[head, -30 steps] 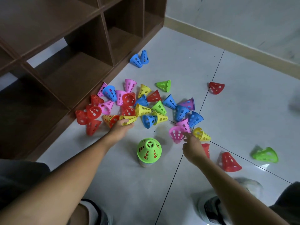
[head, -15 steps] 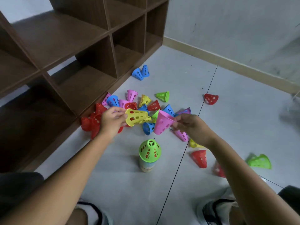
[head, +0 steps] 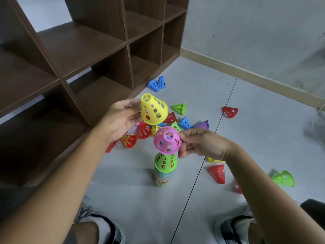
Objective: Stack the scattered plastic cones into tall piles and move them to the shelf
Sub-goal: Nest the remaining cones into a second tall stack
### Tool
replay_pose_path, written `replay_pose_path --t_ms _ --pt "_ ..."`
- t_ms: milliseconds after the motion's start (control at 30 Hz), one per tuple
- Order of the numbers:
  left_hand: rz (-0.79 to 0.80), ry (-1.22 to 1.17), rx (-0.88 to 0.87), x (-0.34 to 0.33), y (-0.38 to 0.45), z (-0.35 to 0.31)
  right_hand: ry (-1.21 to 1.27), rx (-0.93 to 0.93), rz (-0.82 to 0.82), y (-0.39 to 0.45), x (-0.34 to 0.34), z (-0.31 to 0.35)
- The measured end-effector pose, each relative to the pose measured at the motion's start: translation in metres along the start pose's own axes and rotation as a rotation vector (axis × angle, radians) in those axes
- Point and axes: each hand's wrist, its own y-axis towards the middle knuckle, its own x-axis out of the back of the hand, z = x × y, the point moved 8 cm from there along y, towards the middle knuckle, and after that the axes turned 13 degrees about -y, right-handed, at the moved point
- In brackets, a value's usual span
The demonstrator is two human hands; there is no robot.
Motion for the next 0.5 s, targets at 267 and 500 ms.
replay_pose_path --t_ms 267,500 --pt "0.108 0.186 0.172 -0.024 -0.012 0.019 -0.006 -0.187 0.045 0.004 -0.010 -0.054" --pt "0.159 0.360 0.287 -0.024 -0.017 0.061 -0.077 -0.335 0.006 0.002 -0.003 -0.075"
